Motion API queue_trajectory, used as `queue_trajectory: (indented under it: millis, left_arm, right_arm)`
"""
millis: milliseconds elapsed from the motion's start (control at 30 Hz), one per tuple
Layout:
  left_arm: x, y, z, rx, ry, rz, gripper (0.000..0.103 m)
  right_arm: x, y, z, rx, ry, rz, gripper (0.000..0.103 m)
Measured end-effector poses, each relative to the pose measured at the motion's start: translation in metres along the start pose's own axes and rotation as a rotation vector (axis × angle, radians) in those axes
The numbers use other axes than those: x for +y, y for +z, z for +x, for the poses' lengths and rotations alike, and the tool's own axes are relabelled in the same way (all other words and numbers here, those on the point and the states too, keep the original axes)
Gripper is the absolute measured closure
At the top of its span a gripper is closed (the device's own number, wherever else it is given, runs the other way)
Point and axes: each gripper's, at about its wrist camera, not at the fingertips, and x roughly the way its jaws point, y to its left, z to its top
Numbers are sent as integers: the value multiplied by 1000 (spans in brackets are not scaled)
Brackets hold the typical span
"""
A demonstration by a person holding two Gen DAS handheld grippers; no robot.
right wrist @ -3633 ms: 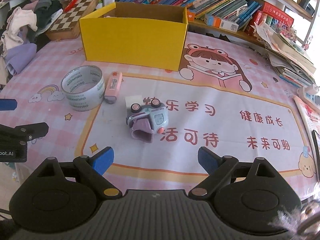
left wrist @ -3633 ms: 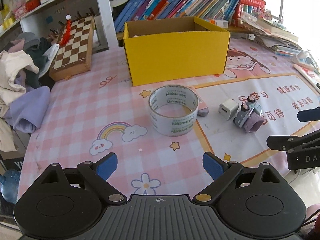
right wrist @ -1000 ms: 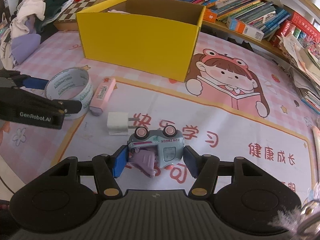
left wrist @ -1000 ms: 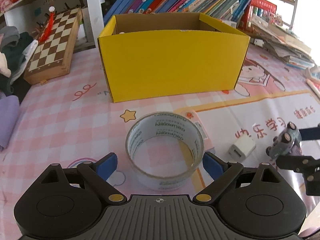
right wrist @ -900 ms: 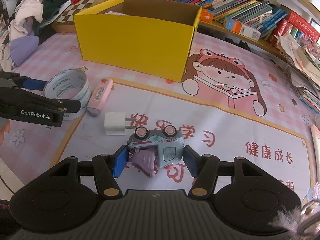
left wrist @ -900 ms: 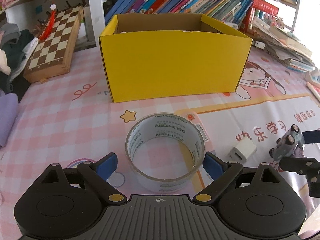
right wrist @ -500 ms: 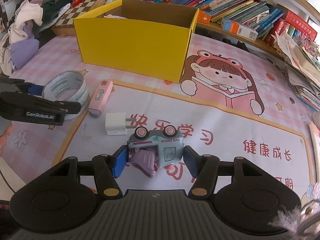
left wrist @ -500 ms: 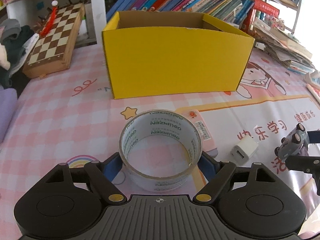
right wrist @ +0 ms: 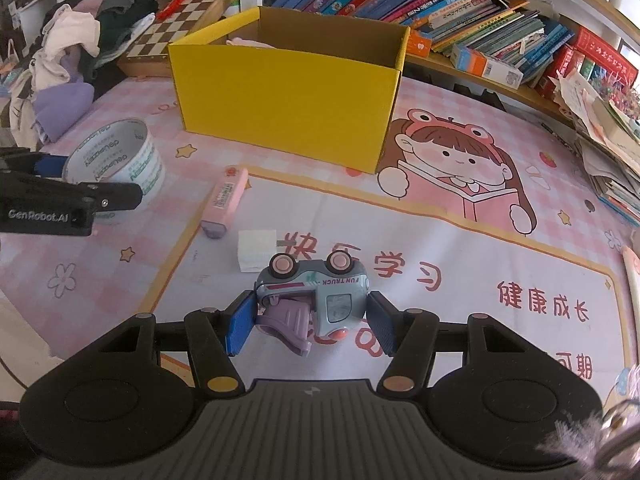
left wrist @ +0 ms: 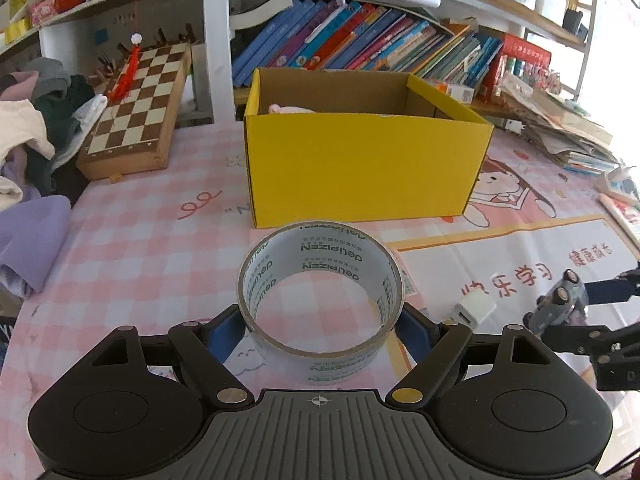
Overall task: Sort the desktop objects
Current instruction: 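Carry the tape roll with the left tool to the yellow box while the right tool carries the truck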
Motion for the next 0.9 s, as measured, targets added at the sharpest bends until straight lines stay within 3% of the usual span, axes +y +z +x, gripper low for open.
queue_trajectory:
  millis: [633, 900]
  left_arm:
    - [-9, -7, -33, -32, -90, 89, 20]
    - [-9, 8, -44, -85, -98, 117, 20]
  right_arm:
    - [12, 1, -18, -11, 27, 73, 45]
    - [7, 18, -24, -42, 39, 97, 45]
